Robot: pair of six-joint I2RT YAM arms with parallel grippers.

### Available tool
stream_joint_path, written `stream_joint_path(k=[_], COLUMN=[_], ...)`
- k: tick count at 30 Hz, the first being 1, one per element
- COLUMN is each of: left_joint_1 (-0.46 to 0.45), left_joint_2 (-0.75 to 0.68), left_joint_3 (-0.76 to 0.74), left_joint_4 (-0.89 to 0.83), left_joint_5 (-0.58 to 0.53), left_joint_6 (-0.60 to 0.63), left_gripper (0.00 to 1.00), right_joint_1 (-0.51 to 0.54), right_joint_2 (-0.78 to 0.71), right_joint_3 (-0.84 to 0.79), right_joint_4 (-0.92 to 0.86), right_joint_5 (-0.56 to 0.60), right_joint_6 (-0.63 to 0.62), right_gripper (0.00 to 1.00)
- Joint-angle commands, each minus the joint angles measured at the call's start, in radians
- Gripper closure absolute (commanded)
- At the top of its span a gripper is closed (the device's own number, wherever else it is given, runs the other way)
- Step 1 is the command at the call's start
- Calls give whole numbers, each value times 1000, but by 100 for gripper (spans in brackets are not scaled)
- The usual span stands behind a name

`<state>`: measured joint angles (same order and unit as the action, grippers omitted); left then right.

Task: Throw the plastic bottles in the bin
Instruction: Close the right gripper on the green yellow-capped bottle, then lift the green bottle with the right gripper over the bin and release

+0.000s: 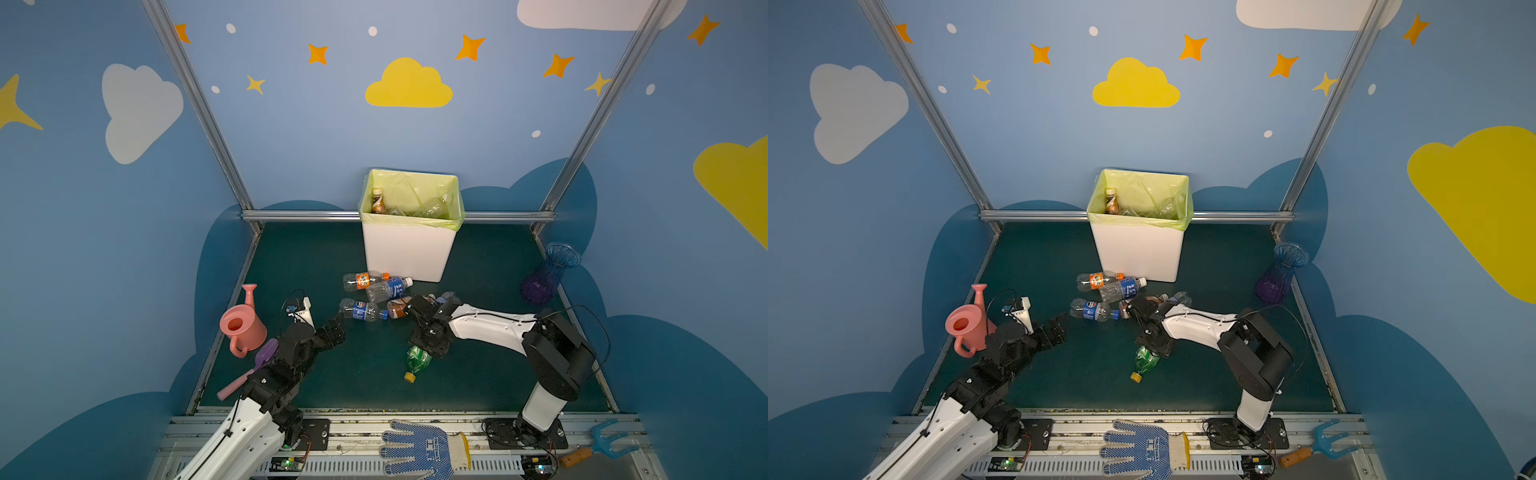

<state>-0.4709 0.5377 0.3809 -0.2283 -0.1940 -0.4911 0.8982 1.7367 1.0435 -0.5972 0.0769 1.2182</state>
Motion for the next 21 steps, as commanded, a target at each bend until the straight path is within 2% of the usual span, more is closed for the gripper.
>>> stream_joint_path(k=[1,6,10,15,18,21], left_joint_1=[6,6,8,14,17,22], left_joint_2=[0,1,15,58,96,136], left_joint_3=[-7,-10,-11,-14,-16,-8], left_joint_4=[-4,-1,1,14,40,56], left_joint_5=[-8,-7,-14,-22,-18,-21], left_joint_6=[-2,-7,-14,-38,-47,-53], left_gripper=[0,0,0,0,0,0], right_joint_1=[-7,-6,-8,-22,-42,-81], right_joint_2=[3,-41,-115,-245,-356,-480], right_joint_3=[-57,-103,-93,27,130,241], right_joint_4=[-81,-20,26,-41,-96,-72], right_joint_5=[15,-8,10,103,213,308], right_joint_6=[-84,-97,-154,-320,-438,-594], right_gripper=[43,44,48,53,54,55])
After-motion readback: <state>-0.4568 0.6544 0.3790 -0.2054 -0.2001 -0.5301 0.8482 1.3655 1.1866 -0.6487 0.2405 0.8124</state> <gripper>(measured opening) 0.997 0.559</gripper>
